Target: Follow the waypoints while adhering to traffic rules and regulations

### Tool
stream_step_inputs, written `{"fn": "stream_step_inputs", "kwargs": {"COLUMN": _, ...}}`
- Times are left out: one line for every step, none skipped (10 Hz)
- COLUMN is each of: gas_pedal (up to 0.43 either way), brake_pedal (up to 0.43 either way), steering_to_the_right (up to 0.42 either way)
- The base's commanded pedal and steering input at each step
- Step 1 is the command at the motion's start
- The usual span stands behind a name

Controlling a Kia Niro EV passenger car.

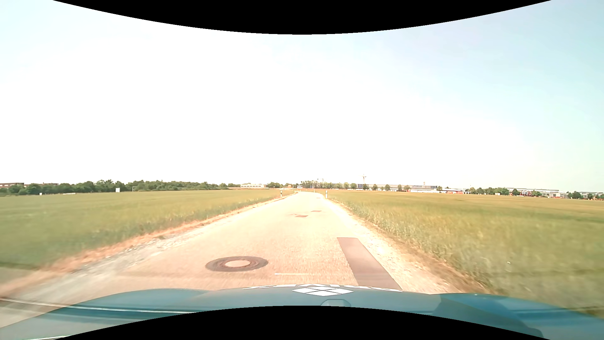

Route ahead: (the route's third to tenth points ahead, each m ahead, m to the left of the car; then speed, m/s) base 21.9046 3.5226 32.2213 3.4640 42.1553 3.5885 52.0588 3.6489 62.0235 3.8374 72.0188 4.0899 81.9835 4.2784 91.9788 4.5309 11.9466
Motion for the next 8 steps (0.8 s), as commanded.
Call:
{"fn": "stream_step_inputs", "kwargs": {"gas_pedal": 0.0, "brake_pedal": 0.0, "steering_to_the_right": -0.002}}
{"fn": "stream_step_inputs", "kwargs": {"gas_pedal": 0.0, "brake_pedal": 0.0, "steering_to_the_right": -0.002}}
{"fn": "stream_step_inputs", "kwargs": {"gas_pedal": 0.0, "brake_pedal": 0.0, "steering_to_the_right": -0.001}}
{"fn": "stream_step_inputs", "kwargs": {"gas_pedal": 0.0, "brake_pedal": 0.0, "steering_to_the_right": 0.0}}
{"fn": "stream_step_inputs", "kwargs": {"gas_pedal": 0.0, "brake_pedal": 0.0, "steering_to_the_right": 0.0}}
{"fn": "stream_step_inputs", "kwargs": {"gas_pedal": 0.0, "brake_pedal": 0.0, "steering_to_the_right": 0.003}}
{"fn": "stream_step_inputs", "kwargs": {"gas_pedal": 0.0, "brake_pedal": 0.0, "steering_to_the_right": 0.004}}
{"fn": "stream_step_inputs", "kwargs": {"gas_pedal": 0.0, "brake_pedal": 0.0, "steering_to_the_right": 0.002}}
